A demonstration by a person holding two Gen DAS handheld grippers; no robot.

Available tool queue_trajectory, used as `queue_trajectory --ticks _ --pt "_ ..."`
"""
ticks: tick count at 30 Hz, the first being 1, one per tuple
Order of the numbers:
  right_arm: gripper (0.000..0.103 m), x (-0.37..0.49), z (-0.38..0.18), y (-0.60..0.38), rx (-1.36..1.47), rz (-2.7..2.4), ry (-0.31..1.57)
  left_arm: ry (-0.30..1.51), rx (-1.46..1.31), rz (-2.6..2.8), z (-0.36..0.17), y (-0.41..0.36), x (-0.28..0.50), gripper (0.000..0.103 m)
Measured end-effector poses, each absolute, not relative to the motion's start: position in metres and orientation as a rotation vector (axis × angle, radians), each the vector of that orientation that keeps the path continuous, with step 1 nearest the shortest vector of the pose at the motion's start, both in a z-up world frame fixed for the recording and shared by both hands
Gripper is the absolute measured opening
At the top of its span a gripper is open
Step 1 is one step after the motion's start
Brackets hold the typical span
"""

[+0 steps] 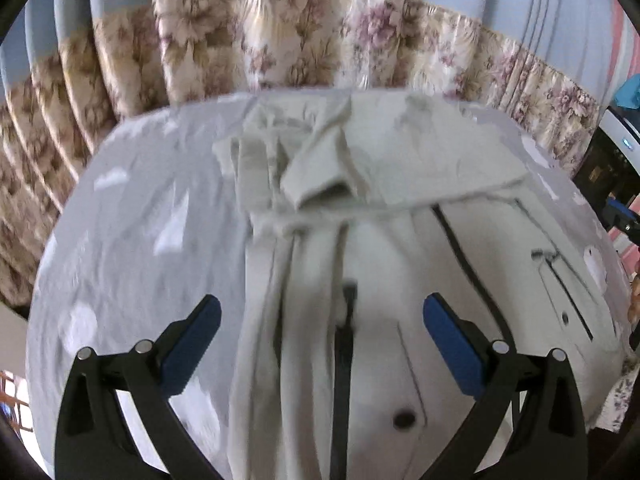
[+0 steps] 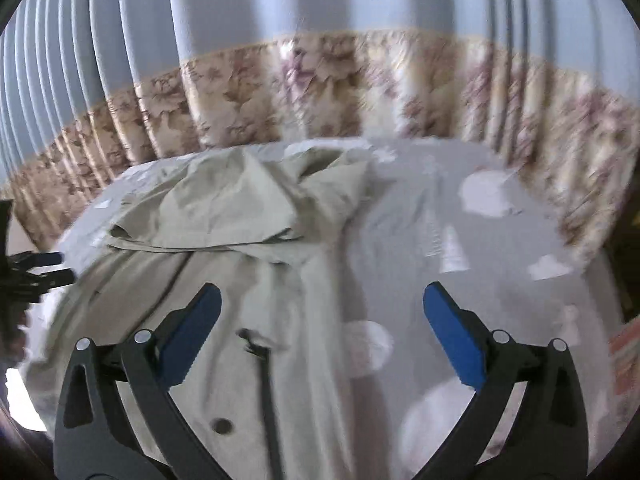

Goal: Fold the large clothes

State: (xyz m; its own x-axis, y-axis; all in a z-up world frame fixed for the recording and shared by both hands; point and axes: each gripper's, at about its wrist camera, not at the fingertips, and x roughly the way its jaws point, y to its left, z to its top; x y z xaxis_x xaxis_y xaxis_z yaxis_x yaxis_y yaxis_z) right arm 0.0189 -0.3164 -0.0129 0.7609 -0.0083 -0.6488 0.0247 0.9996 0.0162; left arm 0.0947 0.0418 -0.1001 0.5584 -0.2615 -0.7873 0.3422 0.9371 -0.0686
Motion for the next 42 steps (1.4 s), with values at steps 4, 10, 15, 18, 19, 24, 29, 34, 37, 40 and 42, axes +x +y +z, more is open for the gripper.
queue_trajectory --ticks 4,10,15,18,19,24,29,34,37,40,42 --pt "0.1 -0.02 -0.005 -0.31 -0.074 -0.215 0.583 0.952 0.025 -0.317 -0.109 0.055 0.08 0.101" --pt "0.1 -0.04 -0.026 -0.323 0.07 -0.151 0.717 0.939 0.029 -0.255 -0.112 0.069 0.052 0.101" --pt "0.091 -0.059 -0.041 -0.315 0.06 -0.131 0.757 0.926 0.11 -0.168 -0.121 0.08 0.028 0.101" --pt "0.09 -0.068 -0.046 -0.311 0.072 -0.13 0.748 0.946 0.089 -0.162 -0.128 0.086 0.018 0.101" --pt "0.091 -0.068 -0.047 -0.311 0.076 -0.125 0.748 0.949 0.081 -0.16 -0.13 0.087 0.015 0.101" --pt "0.091 -0.074 -0.053 -0.306 0.103 -0.098 0.757 0.934 0.068 -0.149 -0.13 0.084 0.005 0.101" --pt "0.09 -0.081 -0.057 -0.299 0.065 -0.09 0.76 0.942 0.063 -0.145 -0.134 0.083 0.002 0.101" --pt "0.081 -0.097 -0.057 -0.303 0.07 -0.107 0.753 0.961 0.024 -0.169 -0.141 0.099 -0.016 0.101" --pt "0.076 -0.104 -0.061 -0.312 0.103 -0.119 0.775 0.984 0.015 -0.182 -0.148 0.107 -0.028 0.101" --pt "0.068 -0.106 -0.069 -0.315 0.11 -0.112 0.82 0.982 0.065 -0.192 -0.157 0.103 -0.036 0.095" --pt "0.064 -0.109 -0.075 -0.316 0.122 -0.087 0.852 0.963 0.088 -0.197 -0.155 0.096 -0.041 0.082"
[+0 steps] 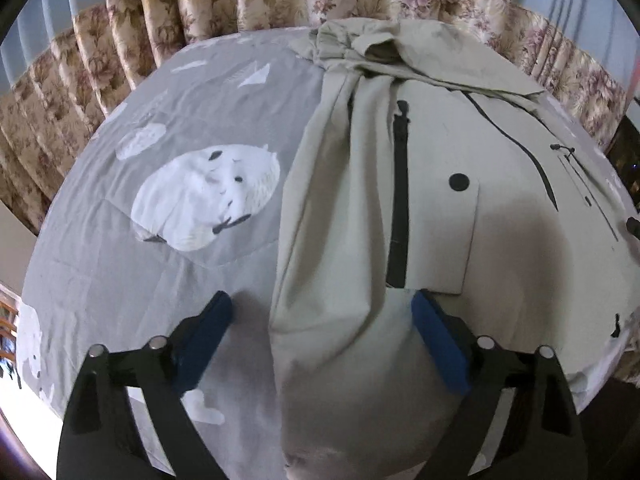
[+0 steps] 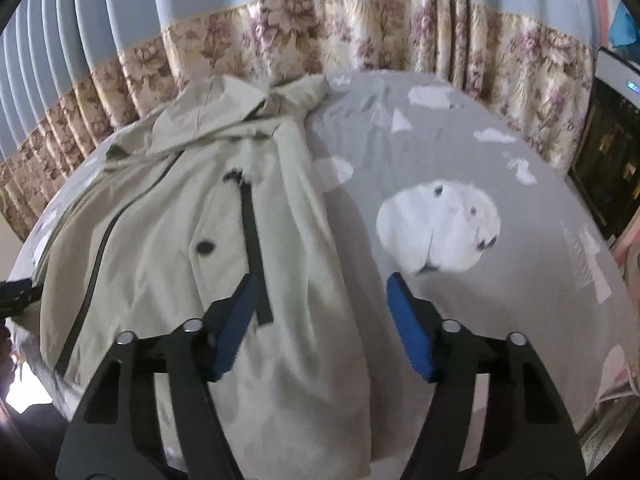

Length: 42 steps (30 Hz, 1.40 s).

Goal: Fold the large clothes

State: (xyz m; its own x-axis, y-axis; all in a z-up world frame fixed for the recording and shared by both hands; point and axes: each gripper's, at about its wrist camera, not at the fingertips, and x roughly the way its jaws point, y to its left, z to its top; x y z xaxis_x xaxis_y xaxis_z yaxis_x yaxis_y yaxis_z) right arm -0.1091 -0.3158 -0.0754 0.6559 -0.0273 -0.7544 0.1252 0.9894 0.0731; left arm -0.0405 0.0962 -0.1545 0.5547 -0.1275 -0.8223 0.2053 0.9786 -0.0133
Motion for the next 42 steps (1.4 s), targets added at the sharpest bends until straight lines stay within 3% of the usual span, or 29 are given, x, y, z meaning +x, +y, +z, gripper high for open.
queue_trajectory --ticks 2,4,6,8,9,10,14,19,24,25,26,27,28,29,37,38,42 --pt "0.059 -0.111 -0.079 -0.319 0.135 -0.063 0.88 0.956 0.094 -0.232 -0.15 0.089 -0.044 0.063" --pt "0.058 -0.113 -0.083 -0.318 0.135 -0.043 0.904 0.939 0.14 -0.232 -0.147 0.079 -0.045 0.056" --pt "0.043 -0.112 -0.089 -0.315 0.126 -0.032 0.92 0.936 0.164 -0.263 -0.148 0.07 -0.044 0.037" --pt "0.007 -0.108 -0.091 -0.315 0.173 0.015 0.92 0.946 0.153 -0.292 -0.145 0.067 -0.041 0.025" --pt "0.007 -0.107 -0.089 -0.316 0.192 0.03 0.915 0.936 0.159 -0.281 -0.14 0.067 -0.04 0.008" --pt "0.006 -0.108 -0.082 -0.316 0.199 0.044 0.892 0.93 0.147 -0.278 -0.135 0.069 -0.038 0.006" --pt "0.004 -0.122 -0.037 -0.318 0.226 0.095 0.75 0.888 -0.017 -0.313 -0.1 0.1 -0.04 0.005" --pt "0.005 -0.12 -0.032 -0.337 0.196 0.001 0.754 0.87 0.107 -0.113 -0.101 0.122 -0.041 0.005" --pt "0.021 -0.134 -0.052 -0.361 0.225 -0.1 0.8 0.966 0.053 -0.064 -0.133 0.152 -0.041 0.008" --pt "0.035 -0.138 -0.051 -0.364 0.23 -0.106 0.794 0.946 0.037 -0.086 -0.131 0.151 -0.046 0.012" --pt "0.045 -0.143 -0.049 -0.369 0.243 -0.112 0.786 0.93 0.029 -0.101 -0.128 0.148 -0.049 0.035" --pt "0.046 -0.146 -0.049 -0.371 0.252 -0.111 0.784 0.909 0.021 -0.115 -0.124 0.145 -0.051 0.071" --pt "0.046 -0.147 -0.05 -0.373 0.266 -0.101 0.792 0.87 0.014 -0.141 -0.119 0.138 -0.055 0.081" --pt "0.046 -0.149 -0.052 -0.373 0.273 -0.095 0.802 0.857 0.008 -0.162 -0.115 0.132 -0.056 0.083" --pt "0.046 -0.158 -0.076 -0.356 0.287 -0.041 0.849 0.981 0.024 -0.262 -0.144 0.088 -0.055 0.081" --pt "0.046 -0.158 -0.077 -0.353 0.285 -0.037 0.853 0.993 0.018 -0.264 -0.148 0.086 -0.057 0.074" --pt "0.046 -0.162 -0.083 -0.345 0.282 -0.014 0.884 1.001 -0.008 -0.261 -0.15 0.092 -0.07 0.066"
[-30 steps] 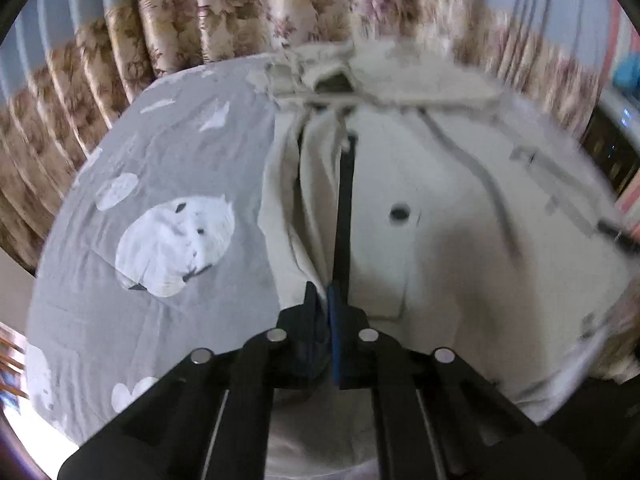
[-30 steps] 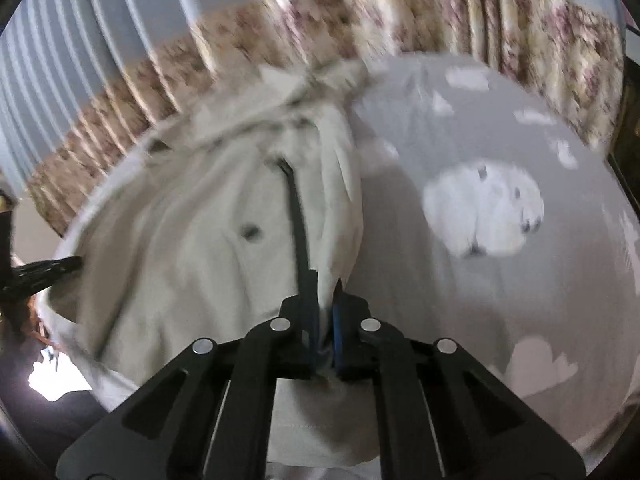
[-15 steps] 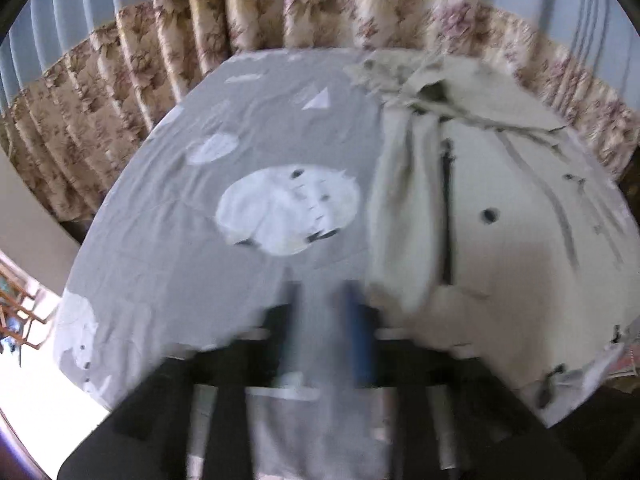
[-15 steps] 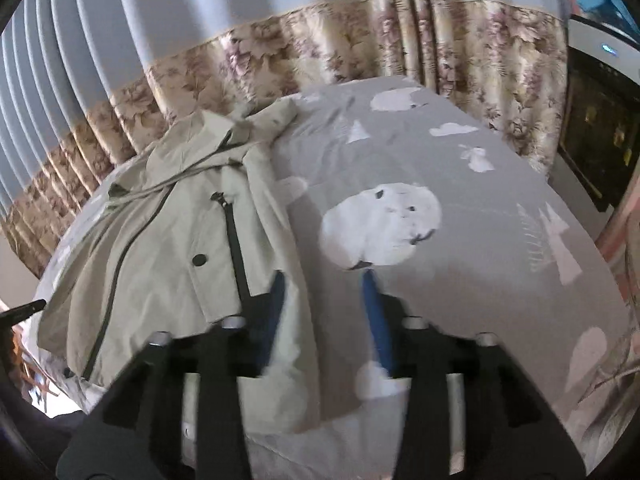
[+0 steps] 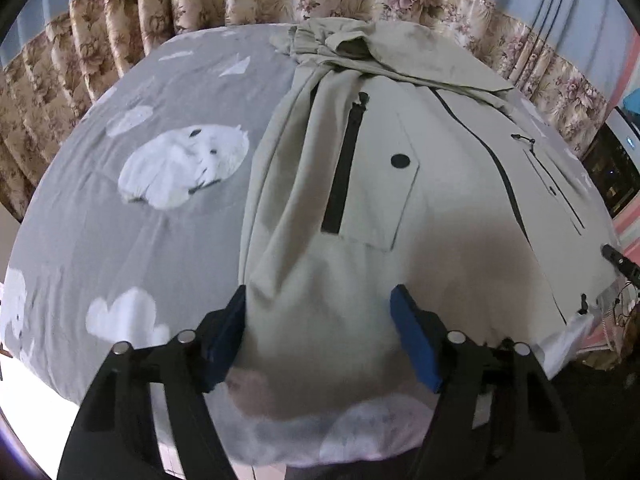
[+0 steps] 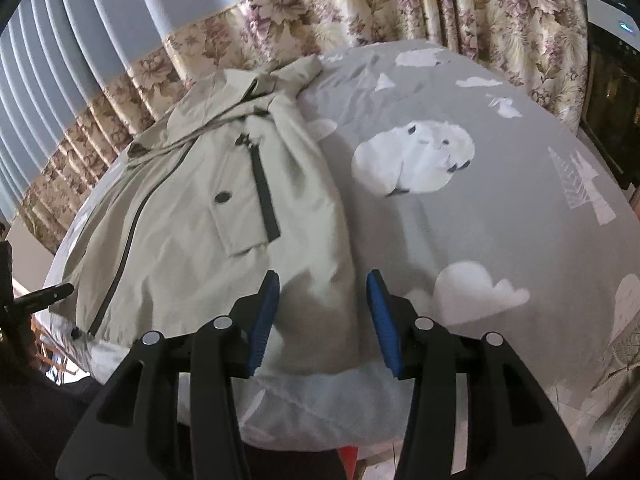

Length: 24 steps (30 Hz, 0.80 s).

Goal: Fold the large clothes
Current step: 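Grasp the beige jacket's front edge with the right tool while the left tool grasps beside it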

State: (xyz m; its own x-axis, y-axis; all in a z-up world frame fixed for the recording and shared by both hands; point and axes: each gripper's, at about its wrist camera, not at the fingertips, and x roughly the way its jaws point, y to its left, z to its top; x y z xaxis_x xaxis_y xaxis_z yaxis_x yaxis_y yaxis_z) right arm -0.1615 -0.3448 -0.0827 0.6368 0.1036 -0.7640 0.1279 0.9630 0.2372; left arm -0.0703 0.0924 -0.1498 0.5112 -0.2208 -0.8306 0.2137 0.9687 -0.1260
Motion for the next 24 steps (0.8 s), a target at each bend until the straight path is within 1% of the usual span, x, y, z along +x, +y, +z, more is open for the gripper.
queue_trajectory --ticks 3,5,6,7,8,9,11,12,17,23,24 --pt "0.046 -0.16 -0.086 -0.343 0.304 0.002 0.897 1.019 -0.022 -0.261 -0.15 0.098 -0.074 0.062" --pt "0.045 -0.157 -0.089 -0.338 0.276 -0.004 0.912 1.025 -0.003 -0.255 -0.149 0.095 -0.075 0.062" --pt "0.044 -0.155 -0.088 -0.337 0.267 -0.004 0.914 1.027 0.013 -0.249 -0.149 0.092 -0.074 0.059" --pt "0.035 -0.155 -0.088 -0.336 0.276 -0.001 0.91 1.026 0.038 -0.241 -0.149 0.088 -0.074 0.056" --pt "0.023 -0.154 -0.087 -0.337 0.29 0.005 0.902 1.024 0.055 -0.233 -0.149 0.085 -0.073 0.047" --pt "0.019 -0.152 -0.086 -0.338 0.303 0.01 0.893 1.023 0.067 -0.225 -0.148 0.084 -0.073 0.032" --pt "0.012 -0.15 -0.081 -0.338 0.313 0.026 0.873 1.03 0.046 -0.224 -0.146 0.088 -0.068 0.018" --pt "0.011 -0.148 -0.079 -0.336 0.303 0.033 0.868 1.039 0.023 -0.23 -0.146 0.092 -0.066 0.015" --pt "0.009 -0.134 -0.065 -0.33 0.276 0.066 0.84 1.045 -0.026 -0.246 -0.137 0.097 -0.053 0.007" --pt "0.008 -0.101 -0.036 -0.332 0.307 0.126 0.75 0.938 -0.052 -0.268 -0.096 0.097 -0.024 0.007" --pt "0.008 -0.096 -0.032 -0.332 0.302 0.124 0.743 0.922 -0.049 -0.272 -0.089 0.096 -0.018 0.005"
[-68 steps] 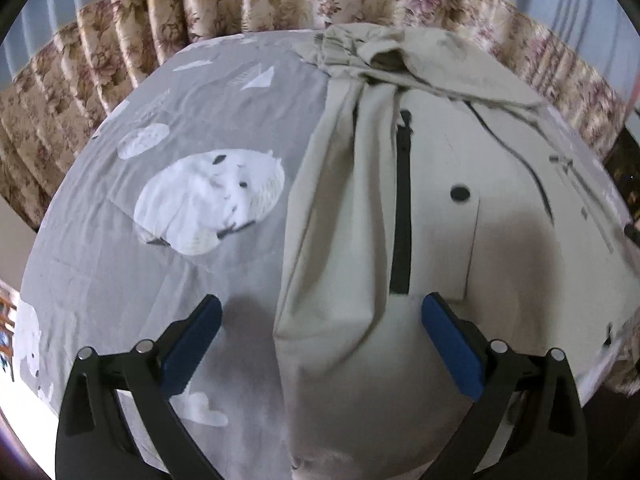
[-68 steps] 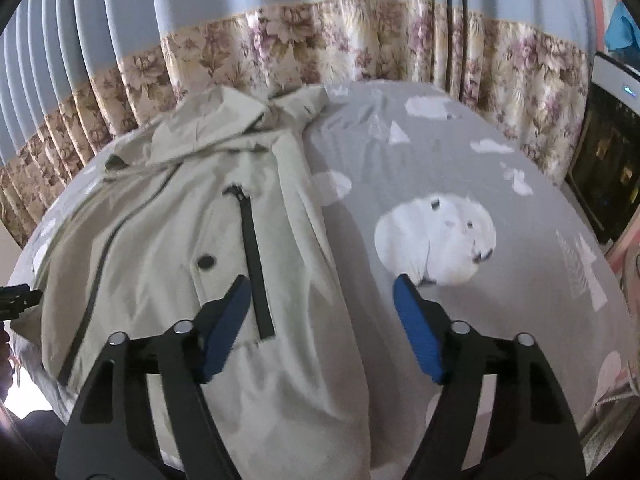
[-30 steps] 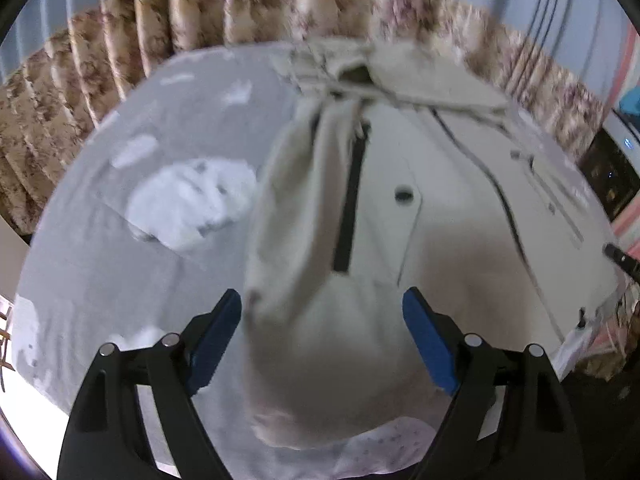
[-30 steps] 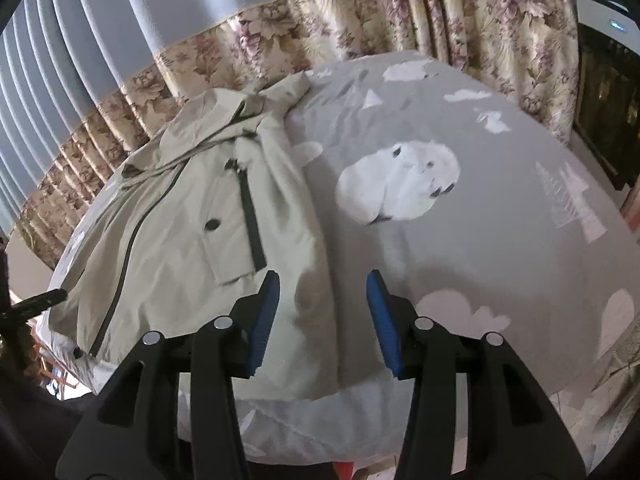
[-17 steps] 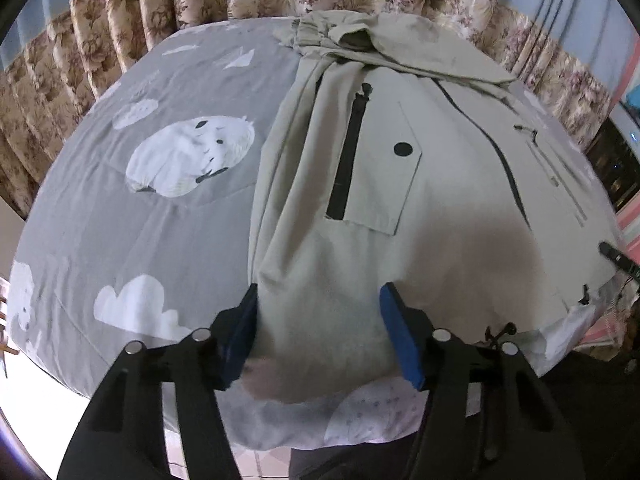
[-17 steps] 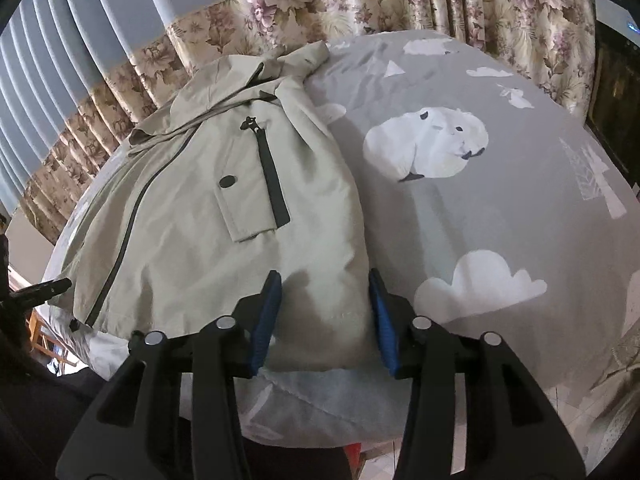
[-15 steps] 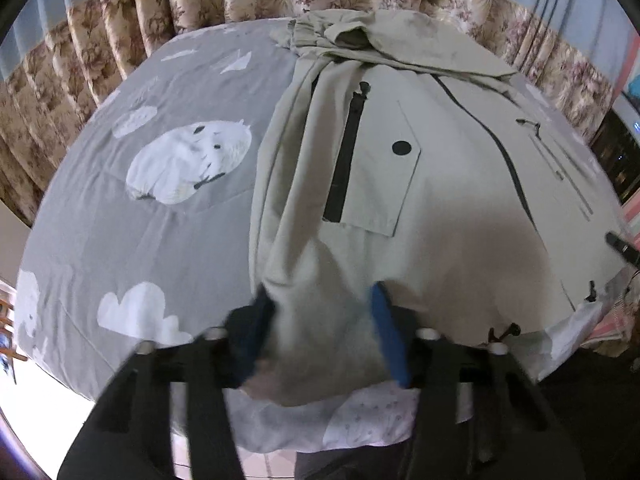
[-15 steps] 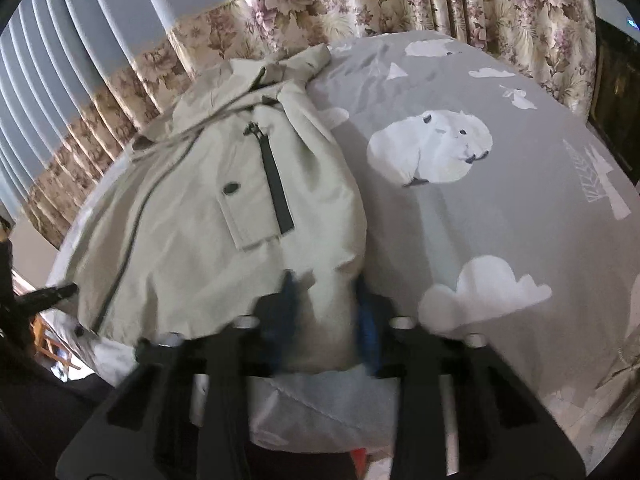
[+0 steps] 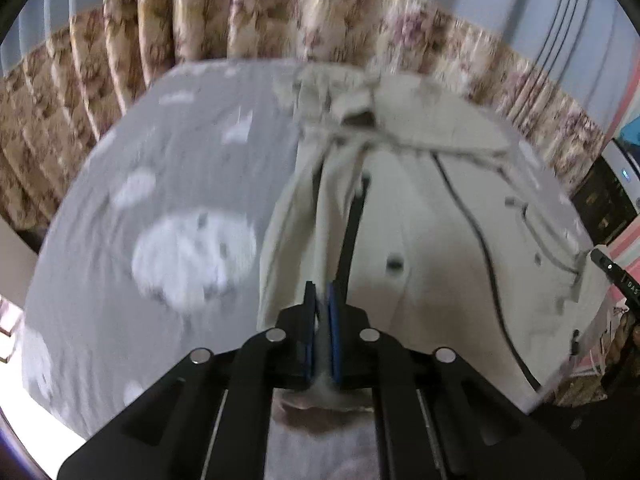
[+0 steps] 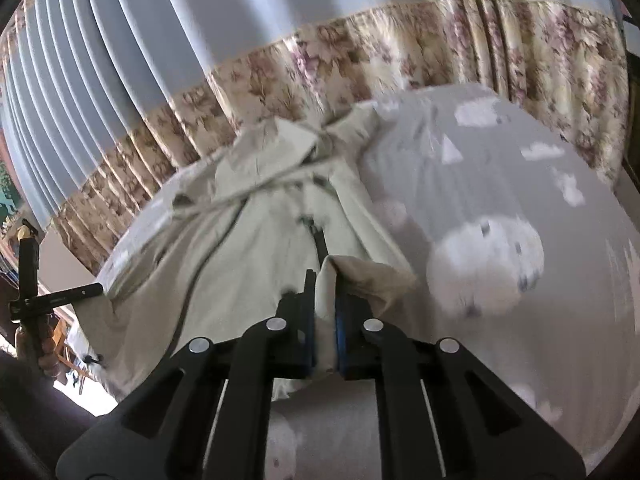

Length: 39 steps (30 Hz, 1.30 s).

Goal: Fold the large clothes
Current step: 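Grasp the beige jacket's front edge with the right tool while the left tool grasps beside it, then lift and fold the held jacket edge across the body with both tools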

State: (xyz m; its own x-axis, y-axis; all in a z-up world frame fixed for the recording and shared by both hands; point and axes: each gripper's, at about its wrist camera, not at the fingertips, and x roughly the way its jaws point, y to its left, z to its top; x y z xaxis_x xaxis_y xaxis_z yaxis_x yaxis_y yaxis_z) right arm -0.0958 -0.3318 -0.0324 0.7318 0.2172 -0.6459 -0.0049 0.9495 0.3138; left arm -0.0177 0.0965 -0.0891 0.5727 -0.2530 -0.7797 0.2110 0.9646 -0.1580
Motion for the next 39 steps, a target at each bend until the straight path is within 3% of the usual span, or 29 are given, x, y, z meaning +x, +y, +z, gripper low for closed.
queue_trajectory --ticks 4,13,14,16,17,18,29,34,35,37,39 --pt "0.008 -0.067 -0.018 -0.334 0.305 0.133 0.712 0.87 -0.016 -0.251 -0.073 0.095 0.011 0.003" --pt "0.008 -0.054 -0.028 -0.333 0.292 0.131 0.784 1.026 -0.105 -0.214 -0.103 0.13 0.0 0.006" --pt "0.008 -0.055 -0.029 -0.333 0.29 0.127 0.787 1.038 -0.122 -0.223 -0.106 0.131 -0.005 0.011" --pt "0.008 -0.059 -0.029 -0.332 0.28 0.116 0.792 1.049 -0.129 -0.238 -0.11 0.128 -0.018 0.035" --pt "0.008 -0.064 -0.03 -0.332 0.276 0.111 0.796 1.044 -0.122 -0.243 -0.111 0.125 -0.025 0.066" --pt "0.008 -0.067 -0.031 -0.332 0.274 0.108 0.8 1.032 -0.111 -0.25 -0.111 0.122 -0.032 0.078" --pt "0.019 -0.138 -0.072 -0.333 0.259 0.049 0.994 1.146 -0.04 -0.279 -0.147 0.105 -0.069 0.076" --pt "0.048 -0.147 -0.08 -0.326 0.227 0.074 1.044 1.128 -0.034 -0.289 -0.145 0.097 -0.077 0.051" --pt "0.052 -0.147 -0.081 -0.323 0.214 0.074 1.043 1.124 -0.044 -0.288 -0.144 0.097 -0.076 0.041" --pt "0.053 -0.144 -0.083 -0.318 0.197 0.075 1.043 1.126 -0.073 -0.29 -0.144 0.101 -0.071 0.034" --pt "0.039 -0.141 -0.085 -0.313 0.168 0.061 1.043 1.127 -0.084 -0.291 -0.143 0.101 -0.066 0.022"
